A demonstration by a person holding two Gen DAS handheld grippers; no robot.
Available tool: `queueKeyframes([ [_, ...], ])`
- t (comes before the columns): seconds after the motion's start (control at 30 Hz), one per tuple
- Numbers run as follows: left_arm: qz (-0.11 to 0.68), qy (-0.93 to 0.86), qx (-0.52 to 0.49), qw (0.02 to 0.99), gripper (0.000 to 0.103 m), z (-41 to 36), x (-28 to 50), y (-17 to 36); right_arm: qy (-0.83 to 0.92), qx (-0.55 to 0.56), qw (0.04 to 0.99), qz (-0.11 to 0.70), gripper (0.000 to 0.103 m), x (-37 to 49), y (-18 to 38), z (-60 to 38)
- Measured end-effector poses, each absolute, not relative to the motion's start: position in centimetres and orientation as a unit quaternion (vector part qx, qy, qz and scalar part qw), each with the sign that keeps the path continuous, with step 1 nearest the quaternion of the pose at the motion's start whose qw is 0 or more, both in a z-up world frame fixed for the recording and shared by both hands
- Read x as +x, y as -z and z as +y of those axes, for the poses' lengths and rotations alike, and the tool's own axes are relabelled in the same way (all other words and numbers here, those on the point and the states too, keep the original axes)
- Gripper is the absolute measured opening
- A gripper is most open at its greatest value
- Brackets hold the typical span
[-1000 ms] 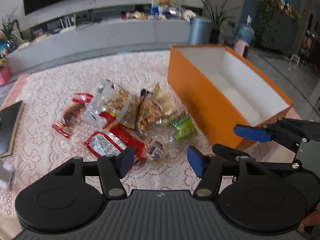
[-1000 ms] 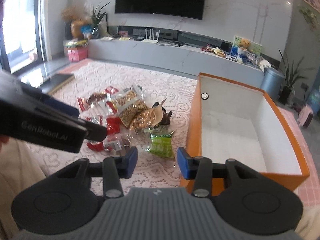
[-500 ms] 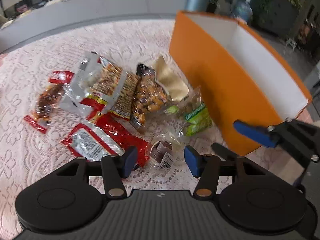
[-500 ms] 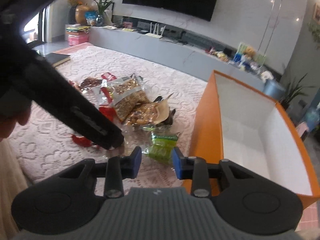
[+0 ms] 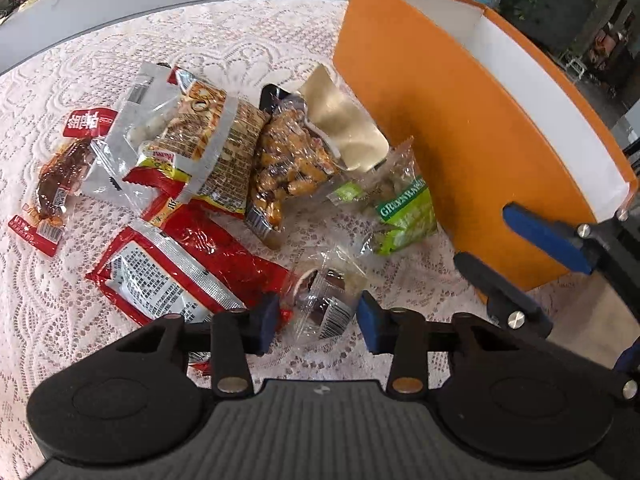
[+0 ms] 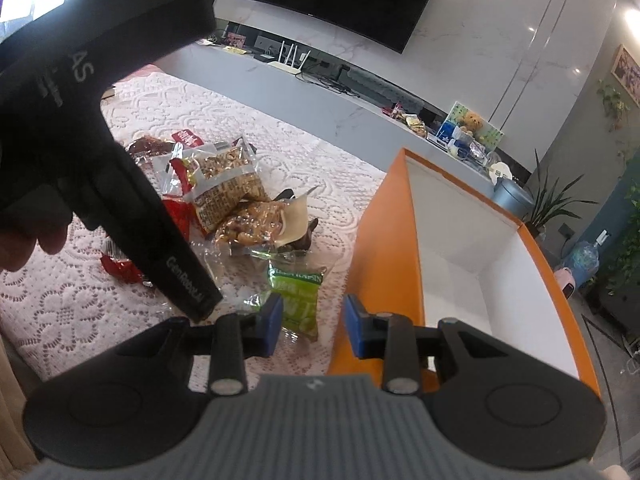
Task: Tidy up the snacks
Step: 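Grasp the clear wrapped sweet with the left tool while the right tool grasps the green pack, then carry both snacks over the orange box and open both tools to drop them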
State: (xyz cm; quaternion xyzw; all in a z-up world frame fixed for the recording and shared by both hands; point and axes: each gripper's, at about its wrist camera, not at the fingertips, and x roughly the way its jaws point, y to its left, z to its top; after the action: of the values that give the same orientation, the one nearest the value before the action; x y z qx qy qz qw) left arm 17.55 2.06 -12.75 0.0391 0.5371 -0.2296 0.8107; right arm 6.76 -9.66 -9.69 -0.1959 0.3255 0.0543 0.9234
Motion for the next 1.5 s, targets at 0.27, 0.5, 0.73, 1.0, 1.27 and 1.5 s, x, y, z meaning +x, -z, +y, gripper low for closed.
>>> queueKeyframes([
  [0.27,0.485,0.187,-0.005,0.854,0.042,5.1,15.9,9.5,-0.067,-0.223,0.923,0.305,0.032,6.5,9.0,-8.2],
  [0.5,0.476,0.142,-0.056,0.866,0.042,8.5,16.6,8.6,-0.049,-0.276,0.903,0.325,0.040,8.9,11.1,-5.8],
  [0.73,0.483,0.157,-0.065,0.859,0.042,8.6,16.9,8.9,-0.022,-0.288,0.889,0.356,0.054,11.7,13.5,-4.6],
  [1.0,0.487,0.157,-0.059,0.857,0.042,8.6,17.0,9.6,-0.006,-0.279,0.890,0.361,0.047,12.8,14.5,-4.7],
  [1.27,0.471,0.140,-0.050,0.870,0.042,8.6,16.3,8.4,-0.015,-0.259,0.892,0.369,0.033,13.1,14.0,-5.1],
  [1.5,0.454,0.132,-0.051,0.880,0.042,8.5,14.8,6.2,-0.027,-0.232,0.906,0.354,0.029,11.7,11.3,-5.8],
])
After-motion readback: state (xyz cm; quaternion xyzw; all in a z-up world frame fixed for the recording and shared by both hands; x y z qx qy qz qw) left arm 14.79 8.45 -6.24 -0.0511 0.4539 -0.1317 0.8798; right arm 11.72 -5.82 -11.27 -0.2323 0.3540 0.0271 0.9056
